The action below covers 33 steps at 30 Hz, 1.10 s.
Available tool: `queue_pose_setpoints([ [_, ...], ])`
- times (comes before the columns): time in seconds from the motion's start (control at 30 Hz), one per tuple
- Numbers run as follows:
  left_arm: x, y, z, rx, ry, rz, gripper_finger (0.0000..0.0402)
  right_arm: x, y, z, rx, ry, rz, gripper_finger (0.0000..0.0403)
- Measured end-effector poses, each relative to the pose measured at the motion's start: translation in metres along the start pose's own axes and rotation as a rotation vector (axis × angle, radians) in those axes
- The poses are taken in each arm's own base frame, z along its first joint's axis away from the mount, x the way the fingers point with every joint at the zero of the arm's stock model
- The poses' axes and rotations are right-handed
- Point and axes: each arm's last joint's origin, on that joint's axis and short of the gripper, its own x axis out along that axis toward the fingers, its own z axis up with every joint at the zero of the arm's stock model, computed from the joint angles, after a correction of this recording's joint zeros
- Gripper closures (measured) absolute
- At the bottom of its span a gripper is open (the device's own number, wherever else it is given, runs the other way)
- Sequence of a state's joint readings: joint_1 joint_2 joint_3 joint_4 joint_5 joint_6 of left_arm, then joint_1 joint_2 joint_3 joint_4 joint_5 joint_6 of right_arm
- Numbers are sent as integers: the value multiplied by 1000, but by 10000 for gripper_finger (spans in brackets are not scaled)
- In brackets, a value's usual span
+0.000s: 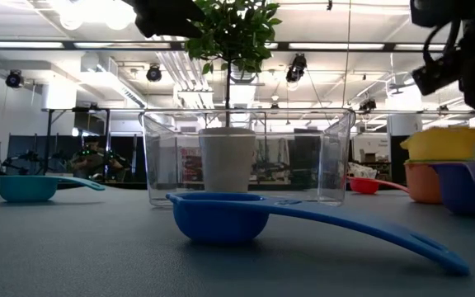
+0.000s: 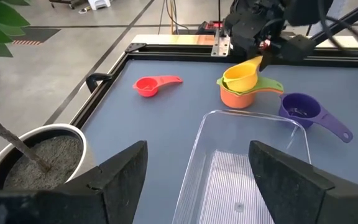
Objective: Nest measuring cups in basket
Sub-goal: Remove the yellow measuring cup from the green measuring cup, then stack the violet measuring cup on top of the green measuring cup
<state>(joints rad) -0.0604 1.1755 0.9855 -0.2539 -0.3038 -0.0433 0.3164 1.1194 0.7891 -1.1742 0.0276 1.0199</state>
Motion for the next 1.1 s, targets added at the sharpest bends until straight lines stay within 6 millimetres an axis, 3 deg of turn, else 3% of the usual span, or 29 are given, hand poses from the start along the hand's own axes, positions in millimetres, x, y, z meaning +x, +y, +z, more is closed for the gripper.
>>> queue_pose_setpoints([
  [0.3, 0, 0, 0, -3, 1, 0, 139, -42, 15, -5, -35, -83, 41, 282],
  [0.53, 0, 0, -1, -8, 5, 1, 139, -59, 35, -32, -55, -95, 105, 314],
  [0.77, 0, 0, 2, -15, -16, 0, 139, -47, 58, -60, -103, -68, 45, 318],
  [0.97, 0, 0, 2, -25, -25, -1, 139, -34, 84, -61, -129, -85, 38, 305],
  [1.1, 0, -1, 2, -34, -25, -3, 139, -20, 106, -56, -42, -157, 99, 287],
])
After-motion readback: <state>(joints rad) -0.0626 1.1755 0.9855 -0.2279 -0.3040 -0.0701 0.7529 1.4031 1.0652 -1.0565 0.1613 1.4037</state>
